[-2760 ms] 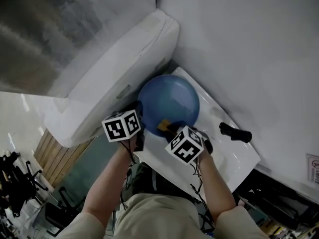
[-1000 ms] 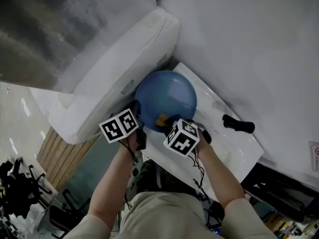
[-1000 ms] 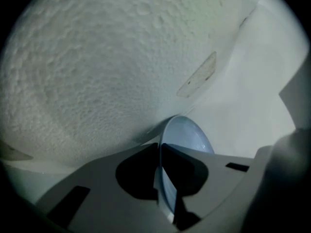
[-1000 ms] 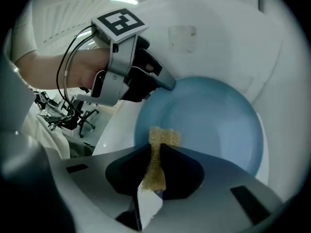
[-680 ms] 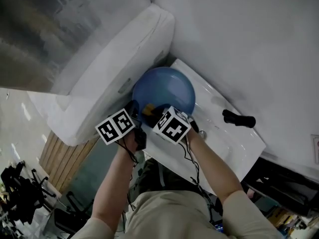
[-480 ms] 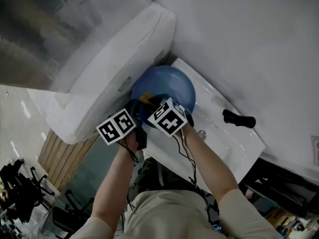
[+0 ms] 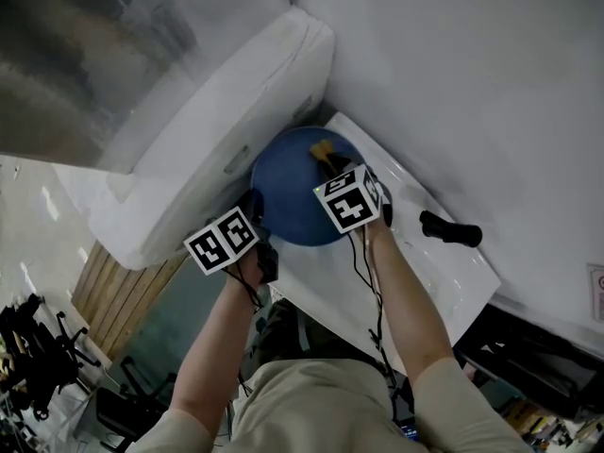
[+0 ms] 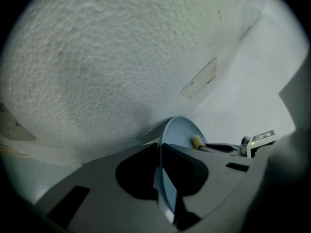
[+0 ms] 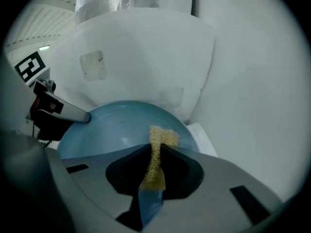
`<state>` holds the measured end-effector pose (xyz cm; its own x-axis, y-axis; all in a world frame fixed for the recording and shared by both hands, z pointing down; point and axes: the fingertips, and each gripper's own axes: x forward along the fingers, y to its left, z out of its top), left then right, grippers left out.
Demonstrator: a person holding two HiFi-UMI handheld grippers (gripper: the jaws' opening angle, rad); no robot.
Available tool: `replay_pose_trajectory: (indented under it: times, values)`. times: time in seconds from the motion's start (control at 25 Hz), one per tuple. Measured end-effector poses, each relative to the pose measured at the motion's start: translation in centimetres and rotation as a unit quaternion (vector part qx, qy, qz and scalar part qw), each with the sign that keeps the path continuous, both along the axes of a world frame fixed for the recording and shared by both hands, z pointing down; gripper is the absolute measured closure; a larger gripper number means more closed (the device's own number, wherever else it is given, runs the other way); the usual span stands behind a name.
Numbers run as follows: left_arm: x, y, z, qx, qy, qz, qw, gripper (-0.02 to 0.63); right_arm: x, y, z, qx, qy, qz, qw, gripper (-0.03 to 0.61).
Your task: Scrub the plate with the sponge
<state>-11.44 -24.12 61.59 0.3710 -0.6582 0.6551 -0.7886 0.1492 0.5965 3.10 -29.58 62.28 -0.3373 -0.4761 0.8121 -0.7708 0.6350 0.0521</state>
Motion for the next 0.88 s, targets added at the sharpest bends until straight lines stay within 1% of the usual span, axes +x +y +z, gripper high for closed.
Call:
replay_pose_trajectory:
  times: [0.16,0.24,0.36,0.48,0.52,0.6,0.68,0.76,0.88]
  values:
    - [0.0,0.0,0.0,0.004,-0.007,-0.006,0.9999,0.583,3.6,1.7,0.4,-0.032,0.048,0.0,0.998,0.514]
    - [0.0,0.0,0.0,0.005,-0.011,-0.008,0.9999,0.583,4.3,3.3,0.5,-0.05,0.059,-0.007,0.997,0.514]
    - [0.0,0.0,0.0,0.006,-0.018,-0.007,0.9998,0.581,4.2,6.4,0.5,-0.086,0.063,-0.034,0.994,0.514]
    - [0.0,0.1,0.1,0.006,-0.022,-0.008,0.9997,0.583,3.1,9.5,0.3,-0.129,0.03,-0.055,0.99,0.512]
    - [0.0,0.1,0.1,0.006,-0.021,-0.009,0.9997,0.581,2.4,10.5,0.3,-0.139,0.025,-0.067,0.988,0.512]
    - [0.0,0.2,0.0,0.006,-0.018,-0.012,0.9997,0.581,1.0,12.3,0.5,-0.151,0.032,-0.099,0.983,0.512]
    - [-0.1,0.4,0.0,0.004,-0.012,-0.02,0.9997,0.58,-0.7,13.3,0.7,-0.156,0.036,-0.128,0.979,0.511]
    - [-0.2,0.8,0.0,-0.001,-0.006,-0.031,0.9995,0.58,-2.3,13.6,0.7,-0.159,0.028,-0.144,0.976,0.511]
    - [-0.4,1.2,0.1,-0.004,-0.005,-0.038,0.9992,0.58,-4.3,12.6,0.5,-0.15,-0.002,-0.144,0.978,0.511]
